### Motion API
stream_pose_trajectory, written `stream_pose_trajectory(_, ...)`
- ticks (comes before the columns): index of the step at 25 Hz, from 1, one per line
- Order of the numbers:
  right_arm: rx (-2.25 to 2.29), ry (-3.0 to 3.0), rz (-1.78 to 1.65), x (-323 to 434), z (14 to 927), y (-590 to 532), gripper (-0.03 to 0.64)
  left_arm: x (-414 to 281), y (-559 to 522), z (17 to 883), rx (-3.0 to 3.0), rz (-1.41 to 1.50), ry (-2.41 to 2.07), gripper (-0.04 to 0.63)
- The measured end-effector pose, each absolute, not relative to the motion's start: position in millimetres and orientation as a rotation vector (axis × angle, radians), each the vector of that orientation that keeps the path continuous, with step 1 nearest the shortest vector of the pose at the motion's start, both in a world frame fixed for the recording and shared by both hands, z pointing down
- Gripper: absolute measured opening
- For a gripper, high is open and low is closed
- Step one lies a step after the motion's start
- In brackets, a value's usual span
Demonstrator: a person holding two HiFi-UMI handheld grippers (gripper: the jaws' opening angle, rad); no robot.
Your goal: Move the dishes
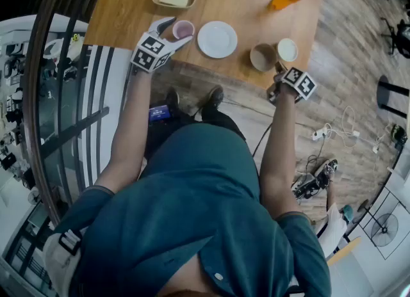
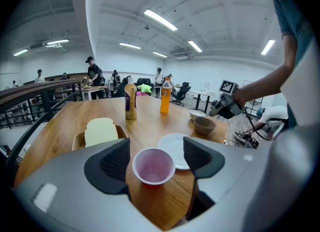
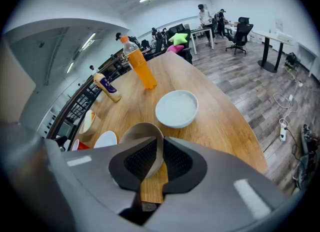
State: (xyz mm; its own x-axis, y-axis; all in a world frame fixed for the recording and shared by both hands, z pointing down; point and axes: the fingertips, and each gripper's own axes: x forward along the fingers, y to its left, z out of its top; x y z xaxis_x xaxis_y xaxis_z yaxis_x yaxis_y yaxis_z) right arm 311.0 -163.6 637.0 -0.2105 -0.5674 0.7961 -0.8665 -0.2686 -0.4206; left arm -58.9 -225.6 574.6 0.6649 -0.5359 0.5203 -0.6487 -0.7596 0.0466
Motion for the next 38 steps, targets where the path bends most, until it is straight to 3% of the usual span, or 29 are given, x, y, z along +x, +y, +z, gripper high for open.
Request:
stream_pose_trajectory(9, 1.832, -1.741, 1.358, 315, 601, -176, 0.025, -71, -225, 544, 2.669, 0.637, -1.012, 0.328)
stream_pose_trajectory(19, 1.858, -2.023, 1.198, 283, 521, -212, 0.023, -82, -228, 500, 2.659, 0.399, -1.049, 0.271)
stream_pose_trajectory(29, 1.558, -2.57, 0.91, 178, 404, -235, 0.02, -87, -227, 442, 2.625, 0.072, -0.991, 0.131)
stream_pose_trajectory(34, 1.351, -2.787, 0.639, 125, 354, -222, 0.009, -90, -217, 410, 2.636, -0.083, -0.937, -0.002)
stream_pose_trajectory(38, 1.284, -2.827, 0.518, 102, 334, -219, 0.009, -91, -215, 388, 2.654, -0.163, -0.891, -0.002)
